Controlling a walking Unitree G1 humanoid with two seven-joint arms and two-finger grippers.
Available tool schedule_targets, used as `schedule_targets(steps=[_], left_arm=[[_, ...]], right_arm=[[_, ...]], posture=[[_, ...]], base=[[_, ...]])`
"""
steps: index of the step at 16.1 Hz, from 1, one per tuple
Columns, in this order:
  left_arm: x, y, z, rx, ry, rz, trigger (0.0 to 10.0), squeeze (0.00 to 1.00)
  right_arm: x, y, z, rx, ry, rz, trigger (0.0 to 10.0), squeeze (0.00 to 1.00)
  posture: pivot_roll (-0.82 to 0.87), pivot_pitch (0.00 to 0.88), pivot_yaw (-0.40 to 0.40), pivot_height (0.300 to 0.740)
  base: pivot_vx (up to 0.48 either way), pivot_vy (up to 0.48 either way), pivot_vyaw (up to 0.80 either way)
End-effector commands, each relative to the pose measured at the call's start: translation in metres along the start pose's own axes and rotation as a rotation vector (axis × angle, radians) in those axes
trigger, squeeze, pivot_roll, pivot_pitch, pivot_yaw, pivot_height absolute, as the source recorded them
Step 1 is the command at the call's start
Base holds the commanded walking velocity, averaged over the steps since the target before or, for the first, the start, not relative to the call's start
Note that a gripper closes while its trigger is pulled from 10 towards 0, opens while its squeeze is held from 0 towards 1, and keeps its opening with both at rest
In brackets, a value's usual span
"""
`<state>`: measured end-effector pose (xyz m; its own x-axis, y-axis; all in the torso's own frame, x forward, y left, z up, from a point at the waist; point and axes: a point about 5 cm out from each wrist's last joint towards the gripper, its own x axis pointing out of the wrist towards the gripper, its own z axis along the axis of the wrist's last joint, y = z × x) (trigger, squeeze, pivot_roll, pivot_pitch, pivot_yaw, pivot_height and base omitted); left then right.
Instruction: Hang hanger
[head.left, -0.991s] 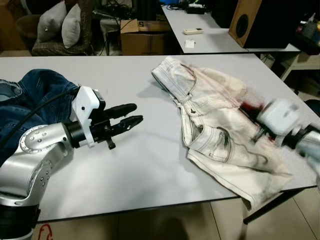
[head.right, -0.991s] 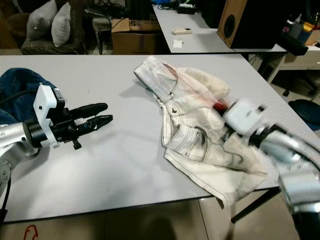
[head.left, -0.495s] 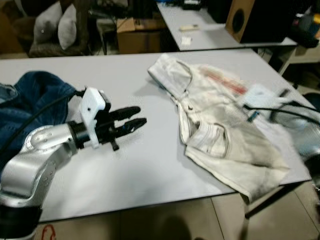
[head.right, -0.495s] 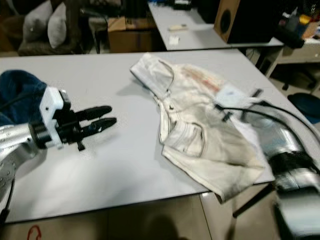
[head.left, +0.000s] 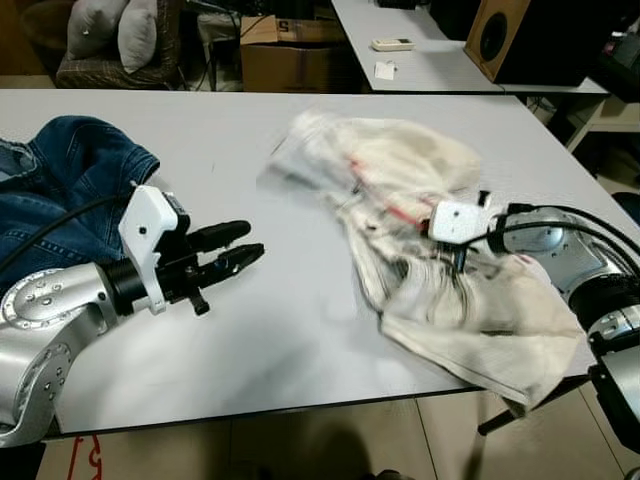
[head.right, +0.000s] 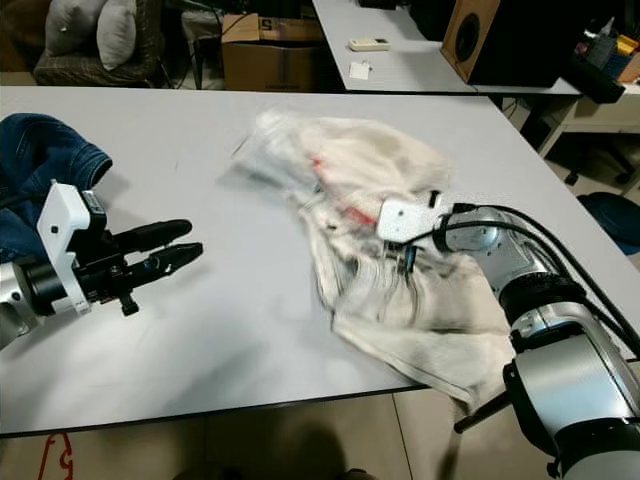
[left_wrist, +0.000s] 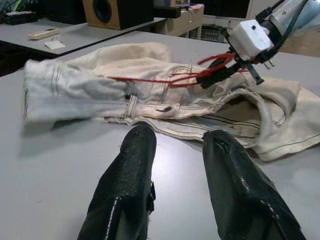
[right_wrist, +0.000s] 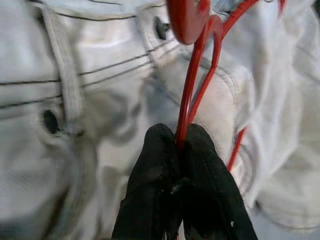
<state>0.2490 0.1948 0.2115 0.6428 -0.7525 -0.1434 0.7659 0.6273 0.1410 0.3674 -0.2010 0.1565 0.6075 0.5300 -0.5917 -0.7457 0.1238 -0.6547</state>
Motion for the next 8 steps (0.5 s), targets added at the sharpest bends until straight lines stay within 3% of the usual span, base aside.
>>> schedule_targets(steps=[1,5,7,8], left_arm=[[0.001,-0.002,0.004,0.016,-0.014,-0.004,10.0,0.00],[0.010,-0.005,0.008,0.019,-0.051,-0.028,10.0,0.00],[0.015,-0.005,0.010,0.021,-0.066,-0.039,10.0,0.00],[0.020,-0.006,0.012,0.015,-0.085,-0.055,10.0,0.00]], right_arm=[[0.000,0.020,-0.004,-0.037,-0.034,0.157,10.0,0.00],[-0.014,0.046,-0.004,-0.145,-0.179,0.314,10.0,0.00],[-0.035,0.052,-0.012,-0.200,-0.209,0.335,10.0,0.00],[-0.057,0.048,-0.015,-0.233,-0.232,0.275,10.0,0.00]], posture=[[0.09,0.065,-0.055,0.740],[0.08,0.050,-0.046,0.740],[0.06,0.049,-0.035,0.740],[0.04,0.048,-0.019,0.740]], base=[[0.000,0.000,0.00],[0.000,0.000,0.00],[0.000,0.000,0.00],[0.000,0.000,0.00]])
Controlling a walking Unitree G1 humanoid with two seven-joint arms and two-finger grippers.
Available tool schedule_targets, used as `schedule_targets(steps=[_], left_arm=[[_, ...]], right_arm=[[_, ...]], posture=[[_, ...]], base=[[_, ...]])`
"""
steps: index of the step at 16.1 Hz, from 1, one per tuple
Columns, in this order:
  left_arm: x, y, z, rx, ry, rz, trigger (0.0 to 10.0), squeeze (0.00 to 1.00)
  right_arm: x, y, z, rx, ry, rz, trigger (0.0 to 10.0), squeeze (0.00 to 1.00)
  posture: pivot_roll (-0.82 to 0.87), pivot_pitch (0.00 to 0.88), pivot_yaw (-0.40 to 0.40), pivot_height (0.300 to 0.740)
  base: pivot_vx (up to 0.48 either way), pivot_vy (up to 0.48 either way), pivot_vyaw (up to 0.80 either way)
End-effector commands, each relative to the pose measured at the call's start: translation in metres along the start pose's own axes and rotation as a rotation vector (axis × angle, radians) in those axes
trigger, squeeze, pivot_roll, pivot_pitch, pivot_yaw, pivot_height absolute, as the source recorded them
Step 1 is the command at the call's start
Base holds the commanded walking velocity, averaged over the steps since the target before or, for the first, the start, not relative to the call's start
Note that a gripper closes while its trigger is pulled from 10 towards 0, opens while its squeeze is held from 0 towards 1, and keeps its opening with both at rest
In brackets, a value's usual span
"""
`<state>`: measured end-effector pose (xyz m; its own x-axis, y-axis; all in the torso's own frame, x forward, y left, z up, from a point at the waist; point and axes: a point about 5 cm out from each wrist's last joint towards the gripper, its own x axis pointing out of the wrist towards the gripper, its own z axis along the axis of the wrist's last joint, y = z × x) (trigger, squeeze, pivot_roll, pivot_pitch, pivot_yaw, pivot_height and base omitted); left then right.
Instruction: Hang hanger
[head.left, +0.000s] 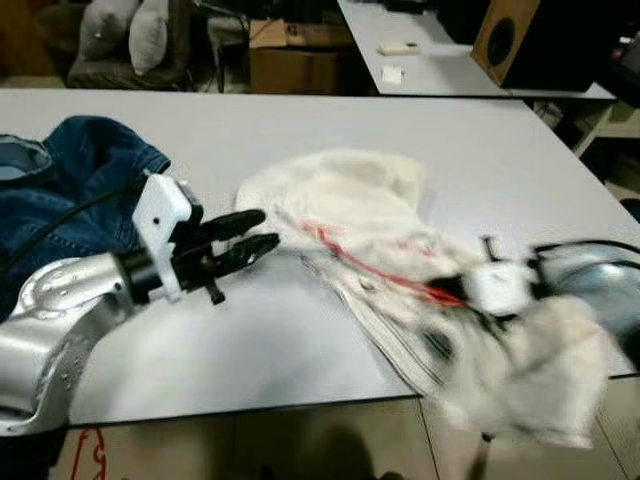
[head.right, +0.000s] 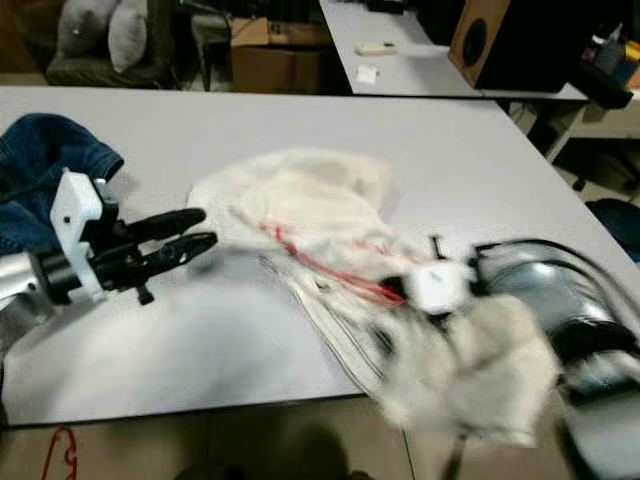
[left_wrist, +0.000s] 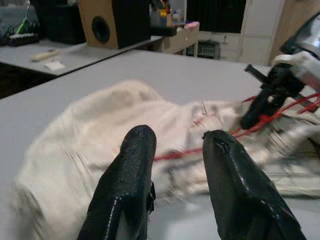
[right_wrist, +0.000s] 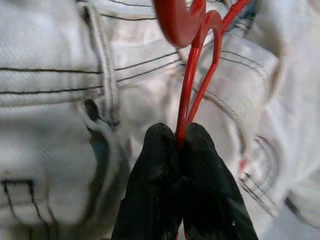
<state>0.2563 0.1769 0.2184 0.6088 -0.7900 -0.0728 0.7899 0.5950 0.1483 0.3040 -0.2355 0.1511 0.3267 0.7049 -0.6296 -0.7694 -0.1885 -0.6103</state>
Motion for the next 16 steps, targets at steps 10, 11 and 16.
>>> schedule_targets(steps=[10,11,16], left_arm=[[0.020,-0.002,0.006,-0.022,-0.056,-0.081,10.0,0.00],[0.019,-0.007,0.007,-0.044,-0.064,-0.105,10.0,0.00],[0.016,-0.022,0.001,-0.126,-0.059,-0.161,10.0,0.00]], right_arm=[[-0.077,-0.040,0.032,0.623,-0.303,-0.795,10.0,0.00],[-0.076,-0.031,0.033,0.742,-0.262,-0.796,10.0,0.00],[-0.080,0.011,0.049,1.478,-0.646,-0.773,10.0,0.00]], posture=[[0.02,0.045,-0.008,0.740],[0.03,0.048,-0.009,0.740],[0.02,0.058,-0.004,0.740]], base=[[0.000,0.000,0.00],[0.000,0.000,0.00],[0.000,0.000,0.00]])
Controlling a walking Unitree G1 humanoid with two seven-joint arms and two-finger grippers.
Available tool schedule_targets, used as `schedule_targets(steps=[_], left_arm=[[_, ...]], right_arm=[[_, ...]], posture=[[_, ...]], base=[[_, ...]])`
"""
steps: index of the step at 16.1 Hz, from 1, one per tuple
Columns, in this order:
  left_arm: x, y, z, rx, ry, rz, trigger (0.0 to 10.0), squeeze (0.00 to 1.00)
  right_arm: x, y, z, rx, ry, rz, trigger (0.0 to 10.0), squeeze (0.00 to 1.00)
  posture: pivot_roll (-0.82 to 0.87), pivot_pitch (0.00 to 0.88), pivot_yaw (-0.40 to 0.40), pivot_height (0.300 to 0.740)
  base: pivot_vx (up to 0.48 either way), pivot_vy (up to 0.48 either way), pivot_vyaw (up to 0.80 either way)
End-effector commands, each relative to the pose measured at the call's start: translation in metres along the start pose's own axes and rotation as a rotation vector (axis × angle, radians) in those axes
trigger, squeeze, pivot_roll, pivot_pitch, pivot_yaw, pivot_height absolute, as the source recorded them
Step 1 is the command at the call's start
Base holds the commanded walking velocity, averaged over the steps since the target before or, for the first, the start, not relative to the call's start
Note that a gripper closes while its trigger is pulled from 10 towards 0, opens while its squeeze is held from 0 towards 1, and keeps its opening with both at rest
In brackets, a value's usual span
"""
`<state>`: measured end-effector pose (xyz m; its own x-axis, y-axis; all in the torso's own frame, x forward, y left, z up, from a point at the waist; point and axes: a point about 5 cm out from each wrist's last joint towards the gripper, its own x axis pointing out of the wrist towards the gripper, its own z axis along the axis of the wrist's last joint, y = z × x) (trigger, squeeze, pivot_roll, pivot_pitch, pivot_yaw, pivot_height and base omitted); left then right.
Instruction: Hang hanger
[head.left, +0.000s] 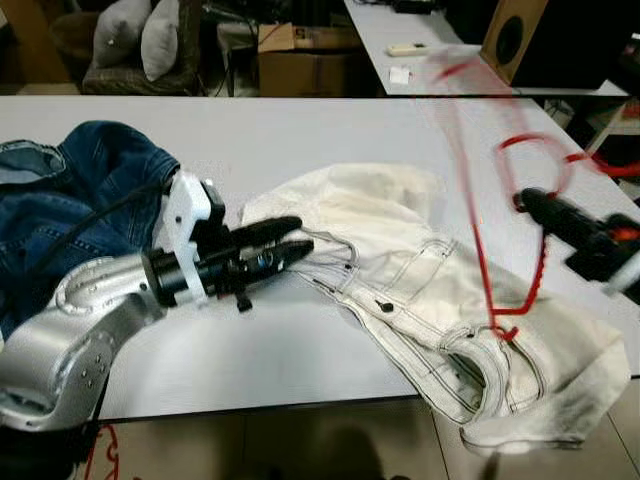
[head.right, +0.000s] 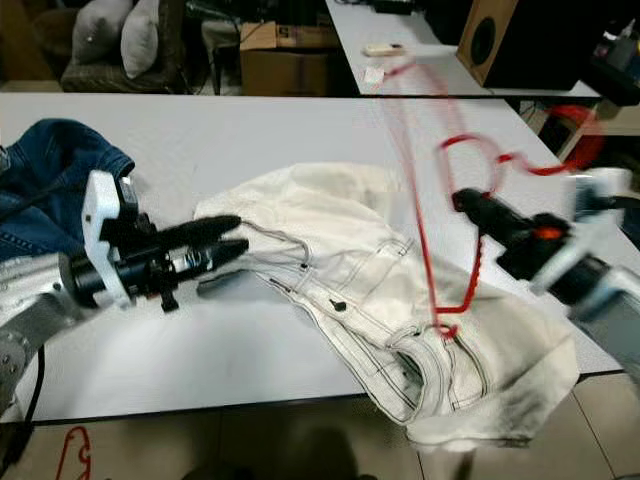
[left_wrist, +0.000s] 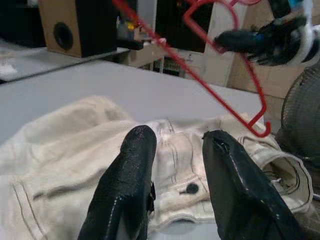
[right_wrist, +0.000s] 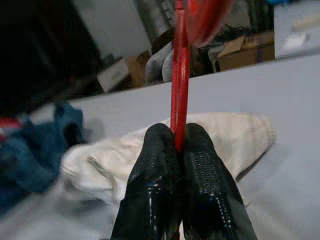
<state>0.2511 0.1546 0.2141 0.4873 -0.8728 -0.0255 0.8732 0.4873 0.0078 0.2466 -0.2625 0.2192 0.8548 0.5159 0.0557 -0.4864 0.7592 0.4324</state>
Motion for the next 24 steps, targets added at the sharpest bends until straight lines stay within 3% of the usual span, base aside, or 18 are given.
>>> schedule_targets(steps=[1,2,6,7,8,9,10,11,13,14,16,18,20,21,24], left_arm=[[0.003,-0.005,0.000,0.002,0.005,-0.020,10.0,0.00],[0.008,-0.011,-0.002,-0.021,0.005,-0.035,10.0,0.00],[0.020,-0.029,-0.010,-0.061,0.012,-0.095,10.0,0.00],[0.020,-0.029,-0.012,-0.059,0.019,-0.088,10.0,0.00],[0.019,-0.027,-0.014,-0.054,0.033,-0.073,10.0,0.00],[0.019,-0.026,-0.015,-0.054,0.038,-0.069,10.0,0.00],[0.020,-0.026,-0.014,-0.056,0.038,-0.071,10.0,0.00],[0.020,-0.029,-0.014,-0.059,0.056,-0.106,10.0,0.00],[0.019,-0.034,-0.020,-0.058,0.124,-0.161,10.0,0.00],[0.018,-0.033,-0.023,-0.047,0.152,-0.152,10.0,0.00],[0.020,-0.027,-0.030,-0.025,0.190,-0.092,10.0,0.00],[0.020,-0.027,-0.031,-0.026,0.191,-0.090,10.0,0.00],[0.019,-0.028,-0.030,-0.028,0.190,-0.093,10.0,0.00],[0.020,-0.027,-0.030,-0.023,0.190,-0.089,10.0,0.00],[0.020,-0.025,-0.029,-0.013,0.186,-0.080,10.0,0.00]], right_arm=[[-0.005,0.006,-0.009,0.064,0.032,0.020,10.0,0.00],[-0.012,0.018,-0.029,0.112,0.115,0.081,10.0,0.00],[-0.025,0.033,-0.062,0.050,0.350,0.072,10.0,0.00],[-0.028,0.033,-0.067,0.006,0.403,0.062,10.0,0.00],[-0.032,0.029,-0.073,-0.095,0.483,0.009,10.0,0.00],[-0.027,0.020,-0.075,-0.197,0.473,-0.066,10.0,0.00],[-0.024,0.018,-0.074,-0.230,0.461,-0.087,10.0,0.00],[-0.016,0.013,-0.073,-0.347,0.457,-0.116,10.0,0.00],[-0.005,0.002,-0.064,-0.482,0.418,-0.194,10.0,0.00],[-0.002,-0.001,-0.060,-0.531,0.409,-0.213,10.0,0.00],[0.012,-0.010,-0.053,-0.755,0.408,-0.229,10.0,0.00],[0.014,-0.011,-0.053,-0.786,0.412,-0.218,10.0,0.00],[0.026,-0.014,-0.053,-0.938,0.421,-0.168,10.0,0.00],[0.039,-0.017,-0.052,-0.988,0.363,-0.131,10.0,0.00],[0.054,-0.017,-0.046,-1.046,0.247,-0.101,10.0,0.00]], posture=[[0.01,0.059,-0.003,0.740],[0.01,0.061,-0.005,0.740],[0.01,0.064,-0.006,0.740],[0.01,0.064,-0.006,0.740],[0.01,0.064,-0.003,0.740],[0.01,0.064,-0.002,0.740],[0.01,0.063,-0.002,0.740],[0.01,0.063,-0.003,0.740],[0.01,0.062,-0.008,0.740],[0.01,0.061,-0.009,0.740],[0.01,0.057,-0.012,0.740],[0.01,0.056,-0.014,0.740],[0.01,0.050,-0.016,0.740],[0.02,0.048,-0.015,0.740],[0.02,0.045,-0.013,0.740]], base=[[0.000,0.000,0.00],[0.000,0.000,0.00],[0.000,0.000,0.00],[0.000,0.000,0.00],[0.000,0.000,0.00],[0.000,0.000,0.00],[0.000,0.000,0.00],[0.000,0.000,0.00],[0.000,0.000,0.00],[0.000,0.000,0.00],[0.000,0.000,0.00],[0.000,0.000,0.00],[0.000,0.000,0.00],[0.000,0.000,0.00],[0.000,0.000,0.00]])
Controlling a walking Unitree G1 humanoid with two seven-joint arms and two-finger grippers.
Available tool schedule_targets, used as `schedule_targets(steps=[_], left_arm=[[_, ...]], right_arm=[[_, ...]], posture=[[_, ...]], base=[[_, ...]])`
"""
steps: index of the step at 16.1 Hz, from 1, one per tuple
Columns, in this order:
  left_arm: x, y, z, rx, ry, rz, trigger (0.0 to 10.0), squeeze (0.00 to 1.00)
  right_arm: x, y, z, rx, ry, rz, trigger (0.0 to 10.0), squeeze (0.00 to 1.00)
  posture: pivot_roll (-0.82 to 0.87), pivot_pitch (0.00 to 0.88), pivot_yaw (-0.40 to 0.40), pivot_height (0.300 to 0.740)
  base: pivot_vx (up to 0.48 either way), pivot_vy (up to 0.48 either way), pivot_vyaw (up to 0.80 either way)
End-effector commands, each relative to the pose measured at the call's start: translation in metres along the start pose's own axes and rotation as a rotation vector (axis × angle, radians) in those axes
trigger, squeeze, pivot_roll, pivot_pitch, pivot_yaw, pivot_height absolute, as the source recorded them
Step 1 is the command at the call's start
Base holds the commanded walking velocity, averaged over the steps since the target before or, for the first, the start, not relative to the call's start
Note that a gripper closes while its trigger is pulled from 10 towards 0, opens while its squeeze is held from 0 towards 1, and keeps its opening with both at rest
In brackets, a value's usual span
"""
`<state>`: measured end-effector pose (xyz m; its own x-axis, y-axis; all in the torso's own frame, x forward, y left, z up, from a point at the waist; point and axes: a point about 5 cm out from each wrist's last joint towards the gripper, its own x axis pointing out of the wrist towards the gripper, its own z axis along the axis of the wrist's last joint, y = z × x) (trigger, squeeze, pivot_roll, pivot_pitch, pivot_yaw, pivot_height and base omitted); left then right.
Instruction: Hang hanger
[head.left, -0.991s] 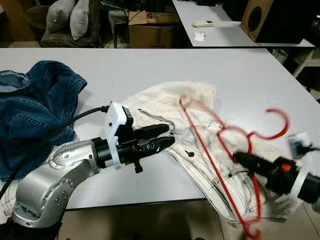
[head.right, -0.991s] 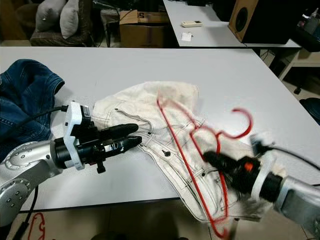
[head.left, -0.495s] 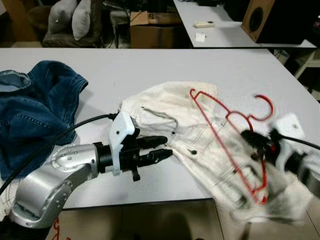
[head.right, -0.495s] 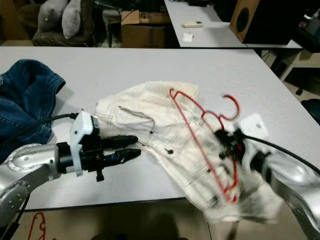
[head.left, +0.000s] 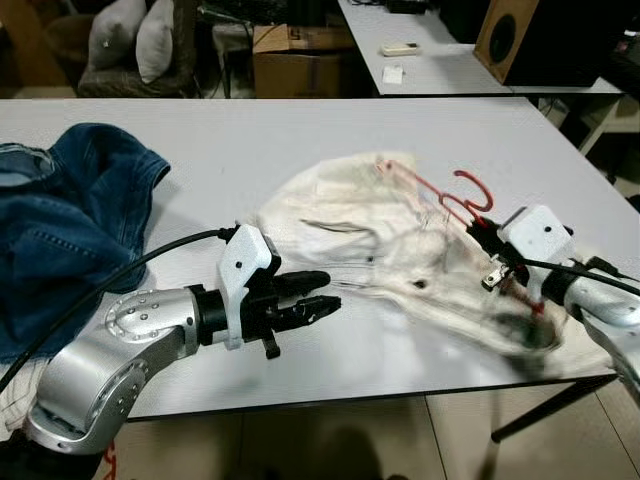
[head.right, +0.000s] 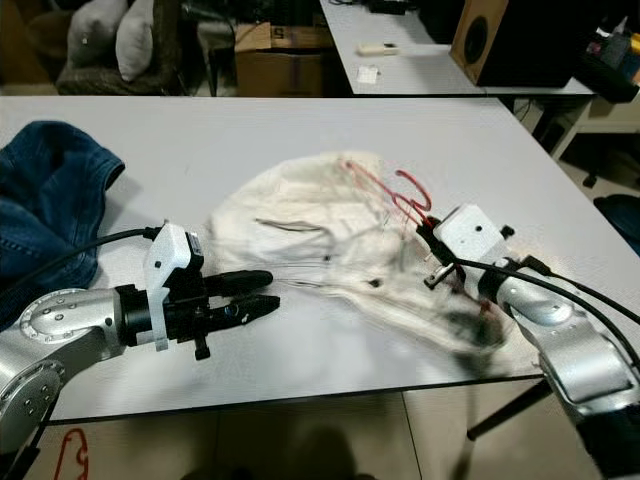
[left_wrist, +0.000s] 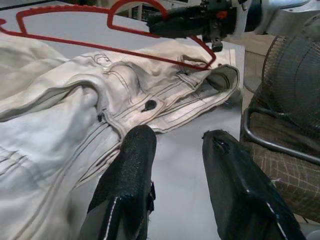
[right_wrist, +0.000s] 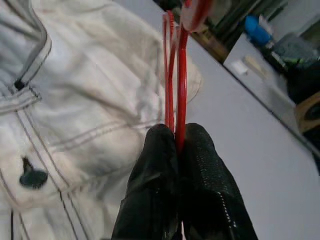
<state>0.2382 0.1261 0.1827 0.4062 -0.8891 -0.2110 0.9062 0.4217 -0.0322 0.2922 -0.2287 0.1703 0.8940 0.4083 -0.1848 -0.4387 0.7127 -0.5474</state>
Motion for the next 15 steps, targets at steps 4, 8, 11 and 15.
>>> schedule_targets(steps=[4,8,11,15], left_arm=[[-0.007,0.002,0.005,-0.013,-0.028,0.021,10.0,0.00],[-0.017,0.015,0.005,-0.005,-0.091,0.227,10.0,0.00],[-0.027,0.043,0.016,-0.015,-0.277,0.596,10.0,1.00],[-0.022,0.026,0.011,-0.037,-0.267,0.598,10.0,1.00]], right_arm=[[-0.005,-0.011,0.028,0.012,-0.215,0.016,10.0,0.00],[-0.041,-0.022,0.055,0.243,-0.320,-0.037,10.0,0.00],[-0.052,-0.005,0.057,0.493,-0.334,-0.169,10.0,0.00],[-0.060,0.039,0.054,0.662,-0.260,-0.254,10.0,0.00]], posture=[[0.02,0.039,-0.014,0.740],[0.01,0.032,-0.013,0.740],[0.01,0.018,0.008,0.740],[0.00,0.001,0.029,0.740]], base=[[0.000,0.000,0.00],[0.000,0.000,0.00],[0.000,0.000,0.00],[0.000,0.000,0.00]])
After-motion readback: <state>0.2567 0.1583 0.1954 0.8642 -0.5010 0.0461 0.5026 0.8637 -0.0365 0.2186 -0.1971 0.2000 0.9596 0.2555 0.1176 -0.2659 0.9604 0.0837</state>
